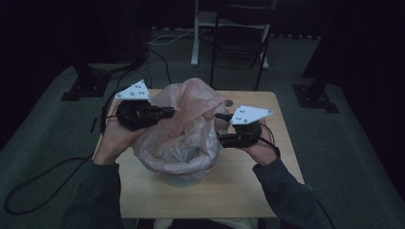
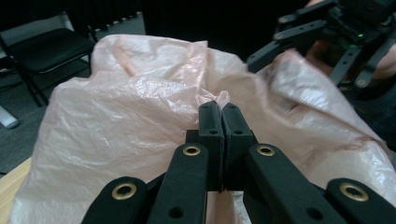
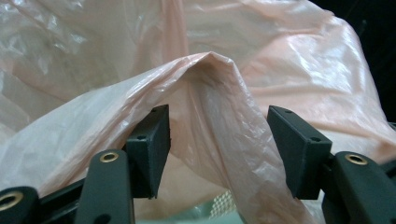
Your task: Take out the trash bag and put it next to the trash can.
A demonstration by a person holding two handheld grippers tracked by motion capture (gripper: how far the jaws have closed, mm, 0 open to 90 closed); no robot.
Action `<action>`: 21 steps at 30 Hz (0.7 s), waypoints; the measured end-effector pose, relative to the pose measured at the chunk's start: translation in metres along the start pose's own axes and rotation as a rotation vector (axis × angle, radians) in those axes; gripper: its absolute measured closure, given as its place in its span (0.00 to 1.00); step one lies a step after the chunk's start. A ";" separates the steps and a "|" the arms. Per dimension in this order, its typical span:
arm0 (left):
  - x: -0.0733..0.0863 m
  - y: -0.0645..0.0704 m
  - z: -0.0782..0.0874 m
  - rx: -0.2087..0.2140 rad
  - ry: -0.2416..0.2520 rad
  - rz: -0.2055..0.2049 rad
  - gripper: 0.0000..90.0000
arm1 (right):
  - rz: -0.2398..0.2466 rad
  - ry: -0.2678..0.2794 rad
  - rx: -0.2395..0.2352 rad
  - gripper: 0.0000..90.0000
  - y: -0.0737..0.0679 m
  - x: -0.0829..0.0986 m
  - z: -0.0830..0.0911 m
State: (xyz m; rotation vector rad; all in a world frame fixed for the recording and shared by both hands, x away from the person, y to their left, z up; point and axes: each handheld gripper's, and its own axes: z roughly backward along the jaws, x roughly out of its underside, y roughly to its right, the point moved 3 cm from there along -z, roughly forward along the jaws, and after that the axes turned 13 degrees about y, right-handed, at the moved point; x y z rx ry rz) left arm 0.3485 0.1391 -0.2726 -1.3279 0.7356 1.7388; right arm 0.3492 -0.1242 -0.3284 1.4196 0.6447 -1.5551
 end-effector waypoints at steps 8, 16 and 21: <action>-0.005 0.005 -0.011 0.068 -0.010 -0.009 0.98 | -0.017 0.041 -0.061 0.42 0.001 -0.017 -0.011; -0.007 0.008 -0.016 0.178 0.029 0.017 0.97 | -0.035 0.018 -0.150 0.39 0.002 -0.019 -0.035; -0.009 0.014 -0.022 0.159 -0.010 -0.014 0.96 | -0.004 0.002 -0.174 0.38 -0.004 -0.020 -0.039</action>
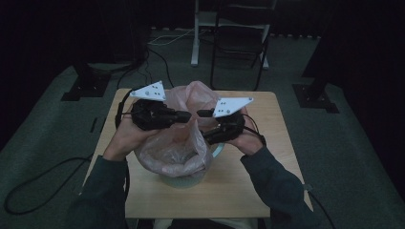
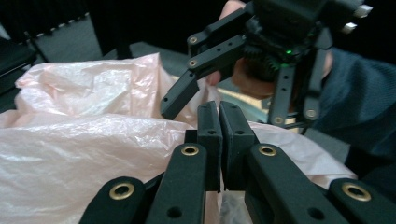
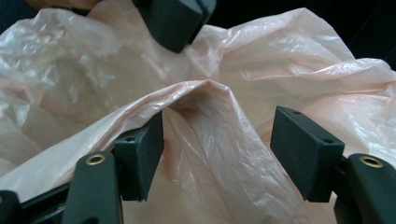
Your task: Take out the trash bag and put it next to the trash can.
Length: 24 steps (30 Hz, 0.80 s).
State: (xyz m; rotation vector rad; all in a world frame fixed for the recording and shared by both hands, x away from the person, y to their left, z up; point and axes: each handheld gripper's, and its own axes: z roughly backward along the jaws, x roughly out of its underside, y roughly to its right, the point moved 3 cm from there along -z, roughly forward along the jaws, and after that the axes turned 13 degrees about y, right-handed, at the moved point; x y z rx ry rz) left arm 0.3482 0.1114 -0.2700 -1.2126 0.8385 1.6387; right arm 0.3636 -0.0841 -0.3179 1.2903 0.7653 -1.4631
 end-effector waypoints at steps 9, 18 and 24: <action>0.005 -0.005 0.023 -0.128 -0.023 -0.035 0.68 | -0.010 0.011 0.016 0.37 0.002 0.003 0.011; 0.014 -0.004 0.010 -0.137 -0.124 -0.072 0.89 | -0.025 0.001 0.001 0.35 0.002 0.003 0.005; 0.001 0.004 0.000 -0.037 -0.060 -0.084 1.00 | -0.023 -0.010 -0.007 0.32 0.002 -0.003 -0.004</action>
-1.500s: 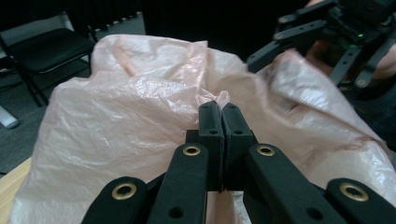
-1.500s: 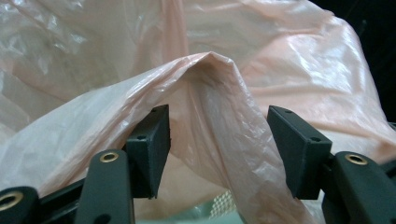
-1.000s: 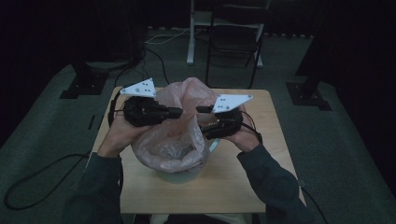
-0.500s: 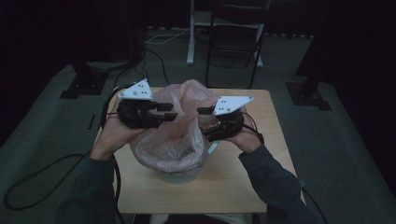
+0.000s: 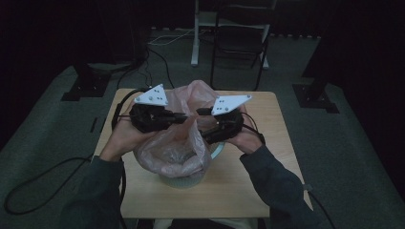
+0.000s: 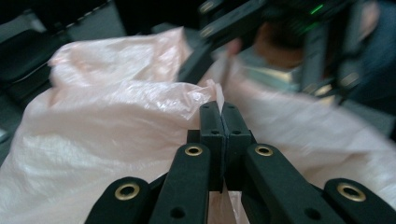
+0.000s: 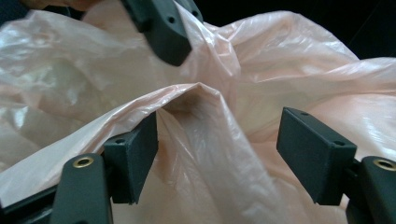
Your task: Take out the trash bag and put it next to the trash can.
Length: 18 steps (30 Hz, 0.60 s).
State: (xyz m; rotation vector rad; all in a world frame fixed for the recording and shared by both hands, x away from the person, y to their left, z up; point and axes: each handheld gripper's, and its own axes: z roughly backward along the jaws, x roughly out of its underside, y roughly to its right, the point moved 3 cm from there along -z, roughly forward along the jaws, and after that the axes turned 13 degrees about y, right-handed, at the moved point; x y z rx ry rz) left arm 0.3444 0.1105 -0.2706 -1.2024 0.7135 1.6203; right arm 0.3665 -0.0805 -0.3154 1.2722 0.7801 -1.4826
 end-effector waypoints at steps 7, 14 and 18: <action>-0.009 0.003 -0.008 0.109 0.101 0.067 1.00 | -0.001 0.008 -0.026 0.41 -0.002 -0.003 -0.013; -0.008 0.002 0.000 0.104 0.121 0.080 0.86 | 0.020 0.025 -0.103 0.99 -0.008 -0.006 -0.015; -0.007 -0.002 0.009 0.066 0.129 0.088 0.74 | 0.010 0.026 -0.106 0.99 -0.007 -0.005 -0.014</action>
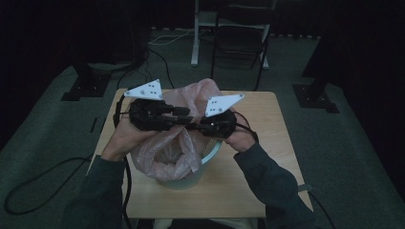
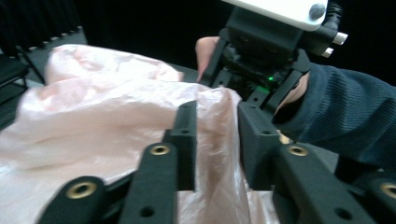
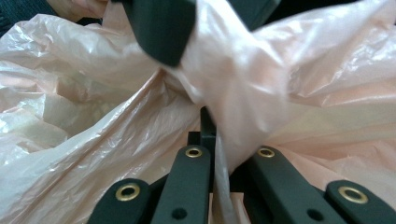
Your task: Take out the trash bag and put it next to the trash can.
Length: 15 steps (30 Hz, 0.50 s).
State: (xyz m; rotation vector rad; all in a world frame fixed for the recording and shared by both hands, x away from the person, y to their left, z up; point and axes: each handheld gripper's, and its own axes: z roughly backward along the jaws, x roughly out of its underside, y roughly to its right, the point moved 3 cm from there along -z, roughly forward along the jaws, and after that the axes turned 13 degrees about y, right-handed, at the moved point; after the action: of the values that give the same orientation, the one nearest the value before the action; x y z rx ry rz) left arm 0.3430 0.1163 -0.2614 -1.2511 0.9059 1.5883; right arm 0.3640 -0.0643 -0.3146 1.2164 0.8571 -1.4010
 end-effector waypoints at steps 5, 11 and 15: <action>0.000 -0.002 0.012 -0.019 0.021 0.016 0.65 | -0.011 0.000 0.007 0.99 0.000 -0.001 0.002; 0.008 -0.012 0.041 -0.089 0.052 0.038 0.60 | -0.023 0.031 0.002 0.99 0.000 -0.003 0.010; 0.017 -0.017 0.056 -0.125 0.077 0.057 0.58 | -0.038 0.056 -0.008 0.99 0.002 -0.005 0.016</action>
State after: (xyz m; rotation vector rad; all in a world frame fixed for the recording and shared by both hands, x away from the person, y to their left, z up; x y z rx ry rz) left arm 0.3395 0.1767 -0.2656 -1.3923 0.9092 1.6729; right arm 0.3622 -0.0786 -0.3057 1.2446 0.9280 -1.3983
